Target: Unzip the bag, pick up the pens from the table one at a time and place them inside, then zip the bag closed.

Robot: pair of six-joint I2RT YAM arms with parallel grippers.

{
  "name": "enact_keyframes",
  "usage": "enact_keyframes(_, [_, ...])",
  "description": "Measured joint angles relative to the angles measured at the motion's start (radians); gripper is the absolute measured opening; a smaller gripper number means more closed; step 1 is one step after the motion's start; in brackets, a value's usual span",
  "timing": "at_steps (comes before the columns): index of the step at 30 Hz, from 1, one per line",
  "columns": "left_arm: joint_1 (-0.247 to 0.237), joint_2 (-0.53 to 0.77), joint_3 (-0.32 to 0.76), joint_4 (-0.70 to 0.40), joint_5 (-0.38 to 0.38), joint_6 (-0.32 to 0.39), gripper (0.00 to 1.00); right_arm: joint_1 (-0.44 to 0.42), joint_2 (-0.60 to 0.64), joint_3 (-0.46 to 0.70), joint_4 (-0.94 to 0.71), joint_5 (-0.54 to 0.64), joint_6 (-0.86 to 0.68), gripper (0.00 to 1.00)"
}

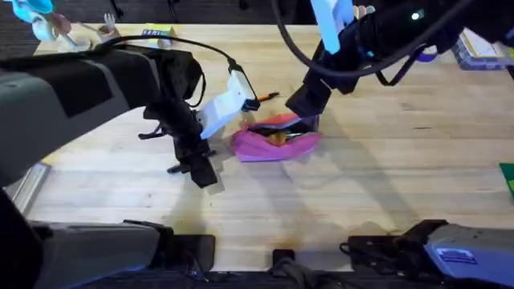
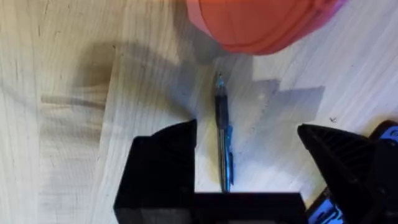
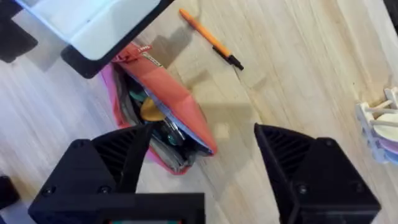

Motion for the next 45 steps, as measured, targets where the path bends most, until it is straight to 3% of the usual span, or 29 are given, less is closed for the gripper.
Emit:
enact_keyframes(16, [-0.008, 0.000, 0.000, 0.070, -0.014, -0.014, 0.997, 0.000, 0.000, 0.000, 0.003, 0.000, 0.000, 0.998])
enact_keyframes(20, [-0.060, 0.000, 0.000, 0.118, -0.068, -0.087, 0.997, 0.000, 0.000, 0.000, 0.003, 0.000, 0.000, 0.998])
enact_keyframes(25, [-0.165, 0.000, -0.024, 0.128, -0.158, -0.161, 0.996, 0.000, 0.000, 0.000, 0.003, 0.000, 0.000, 0.998])
enact_keyframes(31, [-0.164, -0.056, -0.100, 0.209, -0.148, -0.203, 0.995, 0.000, 0.000, 0.000, 0.003, 0.000, 0.000, 0.998])
enact_keyframes(45, [-0.159, -0.064, -0.111, 0.219, -0.135, -0.208, 0.995, 0.000, 0.000, 0.000, 0.003, 0.000, 0.000, 0.998])
